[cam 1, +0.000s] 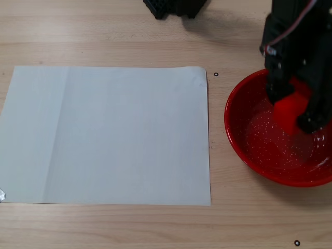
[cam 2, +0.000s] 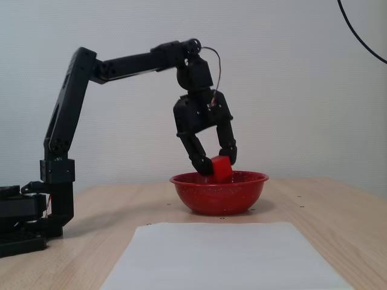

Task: Grasp the red cube and put it in the red bowl.

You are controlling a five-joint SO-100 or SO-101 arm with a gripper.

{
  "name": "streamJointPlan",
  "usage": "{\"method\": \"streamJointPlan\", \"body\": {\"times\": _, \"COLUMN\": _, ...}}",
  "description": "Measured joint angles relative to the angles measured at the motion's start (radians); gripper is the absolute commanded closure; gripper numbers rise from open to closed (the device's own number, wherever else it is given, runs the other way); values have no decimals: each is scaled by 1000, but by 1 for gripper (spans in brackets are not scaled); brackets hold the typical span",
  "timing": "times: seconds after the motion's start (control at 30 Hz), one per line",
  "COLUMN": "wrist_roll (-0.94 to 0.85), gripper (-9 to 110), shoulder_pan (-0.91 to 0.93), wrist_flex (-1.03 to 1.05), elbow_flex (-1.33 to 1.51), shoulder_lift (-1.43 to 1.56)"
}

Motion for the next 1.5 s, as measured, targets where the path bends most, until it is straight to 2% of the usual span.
{"method": "streamJointPlan", "body": {"times": 0.07, "wrist_roll": 0, "gripper": 90, "shoulder_pan": 2, "wrist_flex": -8, "elbow_flex": -11, "shoulder_lift": -25}}
{"method": "streamJointPlan", "body": {"times": 0.23, "wrist_roll": 14, "gripper": 79, "shoulder_pan": 6, "wrist_flex": -8, "elbow_flex": -40, "shoulder_lift": -41}}
{"method": "streamJointPlan", "body": {"times": 0.53, "wrist_roll": 15, "gripper": 83, "shoulder_pan": 5, "wrist_flex": -8, "elbow_flex": -89, "shoulder_lift": -41}}
{"method": "streamJointPlan", "body": {"times": 0.7, "wrist_roll": 15, "gripper": 90, "shoulder_pan": 11, "wrist_flex": -8, "elbow_flex": -89, "shoulder_lift": -41}}
{"method": "streamJointPlan", "body": {"times": 0.83, "wrist_roll": 15, "gripper": 101, "shoulder_pan": 11, "wrist_flex": -6, "elbow_flex": -89, "shoulder_lift": -41}}
{"method": "streamJointPlan", "body": {"times": 1.23, "wrist_roll": 29, "gripper": 101, "shoulder_pan": -40, "wrist_flex": 52, "elbow_flex": -156, "shoulder_lift": -29}}
{"method": "streamJointPlan", "body": {"times": 1.5, "wrist_roll": 29, "gripper": 101, "shoulder_pan": -114, "wrist_flex": 48, "elbow_flex": 29, "shoulder_lift": 227}}
